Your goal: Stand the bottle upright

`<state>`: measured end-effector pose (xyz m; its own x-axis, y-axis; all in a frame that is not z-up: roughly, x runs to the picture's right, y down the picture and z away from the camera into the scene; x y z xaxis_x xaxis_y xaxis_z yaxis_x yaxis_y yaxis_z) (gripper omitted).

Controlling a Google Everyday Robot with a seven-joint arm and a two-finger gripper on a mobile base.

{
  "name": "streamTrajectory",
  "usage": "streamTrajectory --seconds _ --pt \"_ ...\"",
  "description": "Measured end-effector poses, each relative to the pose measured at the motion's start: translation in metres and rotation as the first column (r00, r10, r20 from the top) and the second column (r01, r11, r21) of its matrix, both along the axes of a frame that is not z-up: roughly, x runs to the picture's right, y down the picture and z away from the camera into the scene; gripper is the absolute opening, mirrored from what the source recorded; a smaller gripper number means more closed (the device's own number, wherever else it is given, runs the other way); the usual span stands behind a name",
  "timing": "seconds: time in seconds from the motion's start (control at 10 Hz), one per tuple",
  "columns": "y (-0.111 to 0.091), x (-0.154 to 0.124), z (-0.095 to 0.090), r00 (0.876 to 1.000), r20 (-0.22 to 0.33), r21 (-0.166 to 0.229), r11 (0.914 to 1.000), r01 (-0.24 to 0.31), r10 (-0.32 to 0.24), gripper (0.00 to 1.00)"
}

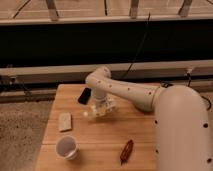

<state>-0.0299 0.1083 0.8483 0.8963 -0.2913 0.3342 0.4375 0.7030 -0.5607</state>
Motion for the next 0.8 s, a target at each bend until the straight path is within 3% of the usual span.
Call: streamTrajectory --seconds 0.2,0.4,0.7,0.8 --pt "-0.002 0.017 -0.021 0.995 0.035 -0.021 0.9952 -0.096 0.096 0.0" --pt "0.001 0.032 -0.044 0.979 0.079 -0.044 0.9816 -0.186 0.189 0.0" --pt "0.006 0.047 -0.062 0.939 0.141 -0.076 0.9488 -0.307 0.315 0.0" --pt "0.009 0.051 -0.063 0.917 0.167 -0.097 0.9318 -0.35 0.362 0.0"
